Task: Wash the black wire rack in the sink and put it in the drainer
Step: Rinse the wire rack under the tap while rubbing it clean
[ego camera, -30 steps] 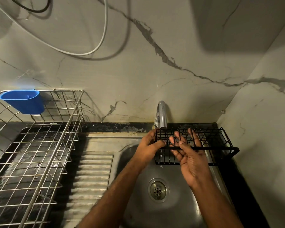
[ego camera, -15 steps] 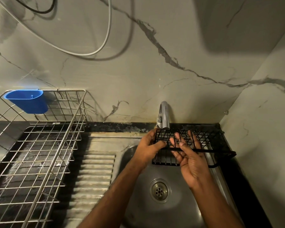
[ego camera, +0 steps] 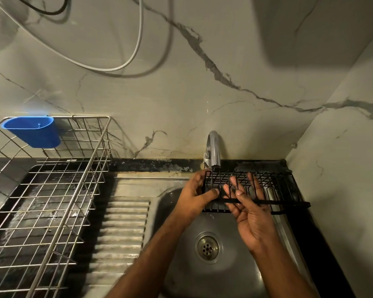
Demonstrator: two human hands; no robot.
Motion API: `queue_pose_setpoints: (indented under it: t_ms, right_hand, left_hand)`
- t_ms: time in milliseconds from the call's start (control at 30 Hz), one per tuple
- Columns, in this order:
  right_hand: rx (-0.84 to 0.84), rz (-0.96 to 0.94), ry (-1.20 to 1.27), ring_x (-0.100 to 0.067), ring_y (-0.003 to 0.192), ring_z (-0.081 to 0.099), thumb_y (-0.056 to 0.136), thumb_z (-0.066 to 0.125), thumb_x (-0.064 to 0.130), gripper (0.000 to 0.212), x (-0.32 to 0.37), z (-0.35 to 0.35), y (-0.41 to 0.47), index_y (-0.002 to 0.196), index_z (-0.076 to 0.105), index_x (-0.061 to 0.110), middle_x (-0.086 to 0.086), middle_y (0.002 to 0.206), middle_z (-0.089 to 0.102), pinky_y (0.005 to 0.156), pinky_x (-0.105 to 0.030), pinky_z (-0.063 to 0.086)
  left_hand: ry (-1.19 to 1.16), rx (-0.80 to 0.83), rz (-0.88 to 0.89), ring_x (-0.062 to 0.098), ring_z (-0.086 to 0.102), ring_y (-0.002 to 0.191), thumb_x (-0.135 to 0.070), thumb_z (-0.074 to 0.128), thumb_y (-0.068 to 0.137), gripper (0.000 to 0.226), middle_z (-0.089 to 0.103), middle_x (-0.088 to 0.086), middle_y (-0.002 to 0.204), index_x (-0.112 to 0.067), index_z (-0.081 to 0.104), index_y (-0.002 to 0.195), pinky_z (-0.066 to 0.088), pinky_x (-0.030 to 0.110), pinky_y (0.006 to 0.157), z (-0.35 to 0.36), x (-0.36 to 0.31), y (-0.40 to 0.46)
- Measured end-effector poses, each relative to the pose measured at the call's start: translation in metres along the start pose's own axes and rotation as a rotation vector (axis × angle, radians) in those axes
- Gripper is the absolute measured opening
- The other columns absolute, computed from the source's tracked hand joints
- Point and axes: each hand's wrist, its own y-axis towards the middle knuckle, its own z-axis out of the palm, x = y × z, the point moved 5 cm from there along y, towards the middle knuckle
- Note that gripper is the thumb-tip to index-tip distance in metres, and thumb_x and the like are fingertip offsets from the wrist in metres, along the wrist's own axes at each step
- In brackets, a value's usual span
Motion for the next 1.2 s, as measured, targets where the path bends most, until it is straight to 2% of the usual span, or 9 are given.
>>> queue_pose_setpoints:
  t_ms: [167,567,733,833,1000,1100,1200]
  right_hand:
    - [0.015,-0.011,-0.008,-0.024,0.112,0.067,0.095,0.051,-0.003,0.06,0.003,0.001,0.0,0.143,0.046,0.033,-0.005,0.127,0.067,0.08,-0.03,0.059]
    - [0.03,-0.016,-0.037,-0.026,0.113,0.067,0.093,0.051,-0.004,0.062,0.004,0.001,-0.002,0.143,0.046,0.032,-0.007,0.127,0.067,0.089,-0.036,0.057]
    - [0.042,-0.033,-0.036,-0.026,0.115,0.066,0.093,0.051,-0.003,0.063,0.005,-0.001,-0.006,0.143,0.046,0.034,-0.006,0.129,0.066,0.085,-0.035,0.059]
    - [0.052,-0.042,-0.036,-0.026,0.115,0.066,0.092,0.051,-0.002,0.063,0.008,-0.001,-0.008,0.143,0.046,0.035,-0.006,0.129,0.066,0.089,-0.037,0.057]
    - [0.066,-0.048,-0.036,-0.026,0.114,0.066,0.093,0.051,-0.004,0.063,0.01,0.001,-0.016,0.144,0.045,0.034,-0.006,0.129,0.066,0.08,-0.032,0.06]
    - [0.069,-0.052,-0.038,-0.026,0.115,0.066,0.09,0.054,-0.002,0.064,0.011,0.0,-0.023,0.143,0.045,0.034,-0.007,0.13,0.065,0.092,-0.039,0.056]
    - [0.075,-0.057,-0.041,-0.027,0.115,0.066,0.087,0.056,0.0,0.066,0.012,0.0,-0.03,0.142,0.046,0.035,-0.007,0.13,0.066,0.096,-0.043,0.05]
  left_hand:
    - [-0.034,0.002,0.012,0.023,0.069,0.114,0.0,0.069,0.091,0.054,0.069,0.008,0.126,-0.016,0.051,0.139,0.06,0.034,0.088,0.001,-0.001,0.001]
    - [-0.048,-0.009,0.036,0.028,0.068,0.115,-0.003,0.071,0.088,0.049,0.068,0.013,0.125,-0.012,0.051,0.132,0.06,0.042,0.089,-0.003,-0.002,-0.001]
    - [-0.052,-0.004,0.083,0.027,0.069,0.113,0.003,0.07,0.087,0.049,0.069,0.014,0.123,-0.007,0.051,0.131,0.06,0.038,0.089,0.0,-0.008,-0.006]
    - [-0.03,-0.007,0.118,0.024,0.069,0.111,0.005,0.07,0.086,0.047,0.07,0.01,0.12,-0.005,0.051,0.128,0.059,0.038,0.091,0.001,-0.014,-0.008]
    - [-0.028,-0.008,0.131,0.025,0.07,0.111,0.008,0.068,0.088,0.045,0.071,0.012,0.119,-0.004,0.051,0.127,0.06,0.038,0.09,0.002,-0.018,-0.015]
    - [-0.027,-0.01,0.13,0.029,0.069,0.111,0.0,0.072,0.085,0.047,0.071,0.014,0.119,-0.006,0.052,0.127,0.06,0.04,0.09,0.003,-0.021,-0.023]
    - [-0.022,-0.011,0.121,0.028,0.069,0.112,-0.005,0.074,0.084,0.049,0.071,0.013,0.12,-0.011,0.053,0.128,0.059,0.045,0.092,0.003,-0.022,-0.03]
